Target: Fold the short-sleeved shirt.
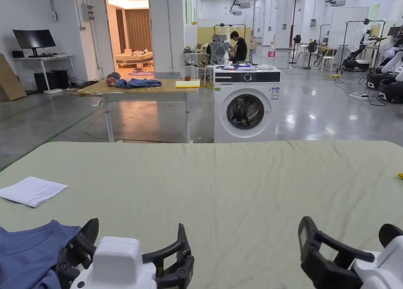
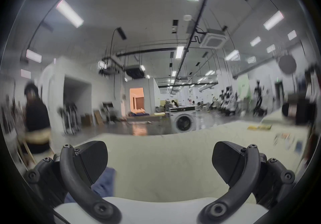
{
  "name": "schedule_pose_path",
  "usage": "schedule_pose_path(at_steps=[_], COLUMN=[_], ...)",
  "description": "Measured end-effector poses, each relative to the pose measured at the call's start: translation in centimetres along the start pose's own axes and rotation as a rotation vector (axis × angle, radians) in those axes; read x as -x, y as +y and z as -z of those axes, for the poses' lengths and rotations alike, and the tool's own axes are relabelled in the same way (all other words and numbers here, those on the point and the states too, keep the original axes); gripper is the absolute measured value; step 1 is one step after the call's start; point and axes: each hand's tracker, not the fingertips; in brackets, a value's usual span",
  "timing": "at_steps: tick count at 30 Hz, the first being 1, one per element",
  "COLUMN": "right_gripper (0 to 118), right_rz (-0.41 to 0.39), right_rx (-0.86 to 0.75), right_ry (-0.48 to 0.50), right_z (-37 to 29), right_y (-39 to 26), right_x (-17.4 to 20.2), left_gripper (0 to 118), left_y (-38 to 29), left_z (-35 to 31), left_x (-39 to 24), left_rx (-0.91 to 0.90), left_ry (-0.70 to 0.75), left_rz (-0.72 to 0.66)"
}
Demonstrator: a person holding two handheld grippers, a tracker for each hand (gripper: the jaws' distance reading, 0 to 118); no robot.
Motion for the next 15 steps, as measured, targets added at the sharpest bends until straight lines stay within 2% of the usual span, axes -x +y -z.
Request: schedule_pose_path(at_steps=[1,3,4,5,6,7,8,9,10,11,13,15], right_gripper=[118,118,118,118,117,116,116,116,116,116,116,116], right_rz=[0.212,0.814,1.181,1.536,1.833,2.045,1.97,1.782,1.476,1.309,1.191,1.028], right_rx=[0.022,0.104,0.165,0.254,0.29,0.279,0.299,0.316,0.31,0.281,0.224,0.171], right_ry=[-0.005,-0.092,-0.152,-0.253,-0.346,-0.432,-0.467,-0.439,-0.389,-0.377,-0.291,-0.21], right_z=[0.2,0.5,0.6,0.3,-0.2,-1.3,-1.5,-1.3,-0.8,-0.8,0.0,0.7], right_y=[-0.3,-2.3,-4.3,-7.0,-9.2,-11.3,-11.7,-11.2,-9.6,-8.5,-6.4,-3.4], right_x=[-1.3,-4.4,-6.1,-7.3,-7.8,-8.2,-8.5,-9.1,-9.7,-9.1,-9.3,-8.4], left_gripper=[110,110,110,110,110,110,110,110,110,110,110,110], left_y=[-0.1,-1.3,-2.7,-4.7,-6.5,-8.0,-8.0,-7.3,-5.7,-4.0,-1.8,-0.4], left_z=[0.0,0.4,0.5,0.5,0.6,0.7,0.3,0.1,-0.1,0.0,0.8,1.4], left_x=[-0.9,-3.1,-4.2,-4.9,-4.9,-4.5,-4.5,-4.8,-5.3,-5.2,-3.5,-1.5], left_rx=[-0.029,-0.085,-0.123,-0.18,-0.253,-0.347,-0.369,-0.324,-0.225,-0.12,0.027,0.097], left_ry=[0.028,0.077,0.099,0.112,0.121,0.142,0.117,0.077,0.02,-0.021,-0.039,-0.074], left_rz=[0.162,0.64,0.967,1.317,1.595,1.794,1.718,1.574,1.304,1.059,0.668,0.284])
